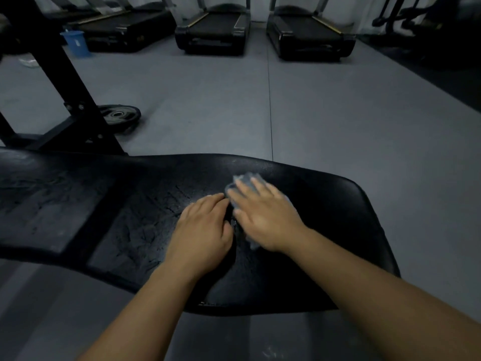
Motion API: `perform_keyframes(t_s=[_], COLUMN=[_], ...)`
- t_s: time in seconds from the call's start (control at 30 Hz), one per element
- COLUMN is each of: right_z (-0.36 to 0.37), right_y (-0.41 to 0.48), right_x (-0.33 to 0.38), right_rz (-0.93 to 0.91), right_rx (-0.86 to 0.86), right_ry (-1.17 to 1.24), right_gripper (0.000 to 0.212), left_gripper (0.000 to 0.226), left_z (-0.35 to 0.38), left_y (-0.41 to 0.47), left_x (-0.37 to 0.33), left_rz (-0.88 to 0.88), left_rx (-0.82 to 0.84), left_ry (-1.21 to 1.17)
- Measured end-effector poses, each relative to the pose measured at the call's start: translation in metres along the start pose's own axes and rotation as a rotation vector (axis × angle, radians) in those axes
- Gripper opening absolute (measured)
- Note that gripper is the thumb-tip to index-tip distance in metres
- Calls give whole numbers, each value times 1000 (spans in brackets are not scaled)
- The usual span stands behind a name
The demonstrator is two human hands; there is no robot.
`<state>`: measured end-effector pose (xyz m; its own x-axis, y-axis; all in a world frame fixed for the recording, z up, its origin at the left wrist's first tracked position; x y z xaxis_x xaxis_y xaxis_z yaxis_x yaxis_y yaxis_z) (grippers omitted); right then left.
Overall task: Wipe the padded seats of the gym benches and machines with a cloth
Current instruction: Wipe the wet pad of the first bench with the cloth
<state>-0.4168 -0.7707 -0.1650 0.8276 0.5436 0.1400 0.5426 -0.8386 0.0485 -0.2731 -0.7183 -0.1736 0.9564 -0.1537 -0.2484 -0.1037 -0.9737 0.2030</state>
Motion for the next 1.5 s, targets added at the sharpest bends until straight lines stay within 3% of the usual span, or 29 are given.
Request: perform_keyframes(t_s=[0.07, 0.17, 0.27, 0.33, 0.4, 0.5, 0.6, 0.7, 0.87, 1.0, 1.1, 1.2, 1.27, 1.4, 1.5], right_z=[-3, -4, -2, 2, 4, 2, -3, -5, -1, -4, 2, 9, 3, -2, 0], right_y=[-24, 11, 62, 67, 36, -20, 6, 42, -61, -61, -49, -103, -132, -98, -70], right_x=[-14, -63, -57, -24, 4, -5, -56, -39, 25, -19, 10, 44, 24, -25, 19], right_rz=[-55, 146, 301, 241, 64, -61, 124, 262, -107, -3, 84, -179, -233, 25, 143], right_rx=[13, 12, 33, 36, -2, -10, 15, 59, 2, 47, 40, 10, 11, 30, 31], right_ry=[16, -17, -17, -12, -3, 13, -40, -17, 64, 32, 36, 57, 90, 46, 46], right_gripper=[67, 55, 54, 54, 54, 67, 65, 55, 64, 61, 58, 59, 61, 63, 63], left_gripper=[61, 60, 52, 50, 45, 41, 42, 47, 59, 60, 54, 51, 51, 51, 48], left_z=[0, -1, -1, -1, -4, -5, -6, -7, -11, -12, -16, -22, -23, -22, -30], left_y=[4, 1, -3, -4, -3, -3, -7, -10, -12, -13, -10, -12, -13, -16, -12], left_x=[1, -2, -1, 1, 2, 1, -3, -5, -7, -10, -8, -8, -7, -8, 0], left_rz=[-14, -23, -13, -7, -12, -26, -50, -87, -106, -133, -133, -91, -66, -60, 13], left_rx=[2, 5, -11, -18, -29, -35, -52, -80, -100, -20, 52, 132, 155, 168, 224], left_ry=[-14, -12, -27, -43, -88, -108, -69, -37, -32, -6, -21, 18, 41, 34, 55])
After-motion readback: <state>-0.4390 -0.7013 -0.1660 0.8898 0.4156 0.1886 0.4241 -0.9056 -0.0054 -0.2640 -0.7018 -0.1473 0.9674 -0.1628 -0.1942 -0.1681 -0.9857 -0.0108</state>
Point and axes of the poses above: each hand's wrist, its own y-axis towards the middle knuckle, its own z-axis out of the palm, x = y × z, the point moved 3 cm from there along y, towards the middle knuckle, and after that the axes turned 1 degree about z, right-handed, at the moved point
